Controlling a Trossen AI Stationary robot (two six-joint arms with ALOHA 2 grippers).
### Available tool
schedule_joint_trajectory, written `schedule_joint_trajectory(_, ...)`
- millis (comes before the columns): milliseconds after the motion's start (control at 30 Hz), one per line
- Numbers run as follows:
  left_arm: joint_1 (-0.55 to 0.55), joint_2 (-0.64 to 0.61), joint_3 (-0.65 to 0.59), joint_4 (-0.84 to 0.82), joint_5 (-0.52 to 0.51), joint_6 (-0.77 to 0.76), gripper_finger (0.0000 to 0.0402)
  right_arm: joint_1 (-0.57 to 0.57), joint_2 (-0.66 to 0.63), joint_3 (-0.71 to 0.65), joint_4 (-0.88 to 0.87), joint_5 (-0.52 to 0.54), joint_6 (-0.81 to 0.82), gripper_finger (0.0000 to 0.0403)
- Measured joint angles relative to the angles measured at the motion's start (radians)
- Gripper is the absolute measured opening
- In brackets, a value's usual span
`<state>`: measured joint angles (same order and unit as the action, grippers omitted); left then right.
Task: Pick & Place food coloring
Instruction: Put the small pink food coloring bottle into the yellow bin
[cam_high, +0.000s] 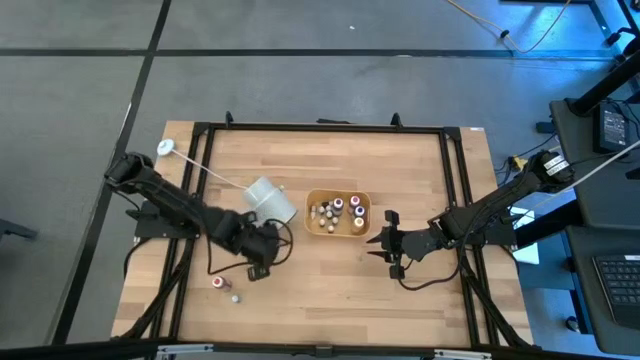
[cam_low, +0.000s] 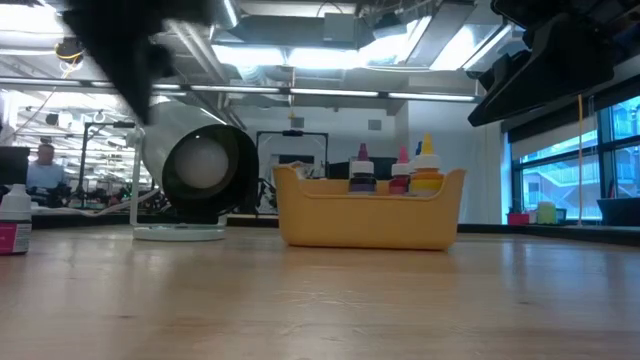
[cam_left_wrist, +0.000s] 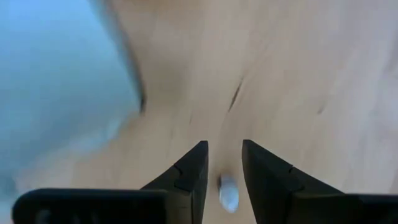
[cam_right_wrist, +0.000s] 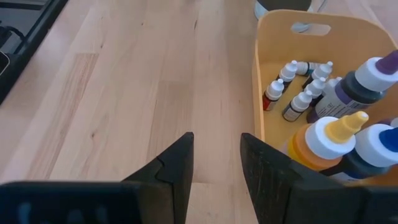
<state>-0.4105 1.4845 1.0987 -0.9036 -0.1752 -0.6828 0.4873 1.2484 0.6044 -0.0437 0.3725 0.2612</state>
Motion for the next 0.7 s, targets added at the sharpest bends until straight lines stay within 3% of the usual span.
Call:
schedule_joint_trajectory(167,-0.085,0.000,-0.069,-0.032,-0.017,-0.230,0.0096,0.000,0.000,0.000,0.000,0.000,0.027,0.0134)
schedule_joint_trajectory(333,-0.112,0.000,-0.133,-0.023,-0.016,-0.395,0.0124,0.000,0.000,0.000,0.001,0.000,0.027,0.0134)
schedule_joint_trajectory(533,-0.112,0.000,-0.166,-0.016,-0.028,-0.447,0.0181,0.000,0.000,0.000,0.002,0.000,0.027,0.0134)
schedule_joint_trajectory(700,-0.124,0.000,-0.179,0.011,-0.008,-0.448,0.0201,0.000,0.000,0.000,0.002,0.000,0.027,0.0134)
